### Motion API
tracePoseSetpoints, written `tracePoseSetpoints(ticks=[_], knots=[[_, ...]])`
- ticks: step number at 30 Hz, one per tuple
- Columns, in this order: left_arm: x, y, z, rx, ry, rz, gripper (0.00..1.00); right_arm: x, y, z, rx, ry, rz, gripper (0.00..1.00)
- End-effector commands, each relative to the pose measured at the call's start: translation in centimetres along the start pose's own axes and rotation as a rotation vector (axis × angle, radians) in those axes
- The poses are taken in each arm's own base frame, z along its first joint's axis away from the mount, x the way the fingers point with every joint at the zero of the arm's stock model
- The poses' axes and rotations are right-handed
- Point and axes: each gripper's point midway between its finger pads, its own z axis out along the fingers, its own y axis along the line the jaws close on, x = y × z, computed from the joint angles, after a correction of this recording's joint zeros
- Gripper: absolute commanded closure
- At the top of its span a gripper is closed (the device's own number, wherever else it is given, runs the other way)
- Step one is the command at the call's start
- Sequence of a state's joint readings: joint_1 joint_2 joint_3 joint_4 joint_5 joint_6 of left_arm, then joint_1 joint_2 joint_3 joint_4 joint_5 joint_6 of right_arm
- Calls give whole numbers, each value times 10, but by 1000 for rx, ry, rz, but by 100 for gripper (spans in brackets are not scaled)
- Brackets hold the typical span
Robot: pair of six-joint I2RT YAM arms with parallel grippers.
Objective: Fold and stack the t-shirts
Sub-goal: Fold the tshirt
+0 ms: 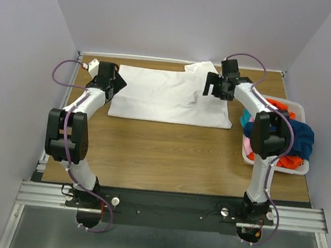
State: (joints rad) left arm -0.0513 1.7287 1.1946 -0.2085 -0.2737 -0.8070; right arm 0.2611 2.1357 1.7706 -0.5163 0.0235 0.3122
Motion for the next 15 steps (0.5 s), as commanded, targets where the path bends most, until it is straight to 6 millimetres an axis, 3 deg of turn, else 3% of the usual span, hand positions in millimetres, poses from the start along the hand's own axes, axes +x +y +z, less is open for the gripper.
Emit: tracePoseSetpoints(ticks=[1, 5, 7, 10, 14, 15], knots=[[9, -35, -13, 115, 12, 50, 2, 36, 29, -20, -165, 56, -15, 0], [42, -59, 3, 196, 117, 108, 2, 58, 51, -6, -235, 116, -39, 0], [53, -62, 17, 200, 153, 119, 2, 56, 49, 2, -212, 113, -23, 0], [67, -53, 29, 169, 188, 131, 2, 58, 41, 11, -167, 113, -12, 0], [81, -33, 29, 124, 211, 141, 2, 86, 32, 11, -145, 167, -14, 0], [84, -29, 28, 116, 212, 141, 2, 105, 27, 12, -134, 202, -15, 0]])
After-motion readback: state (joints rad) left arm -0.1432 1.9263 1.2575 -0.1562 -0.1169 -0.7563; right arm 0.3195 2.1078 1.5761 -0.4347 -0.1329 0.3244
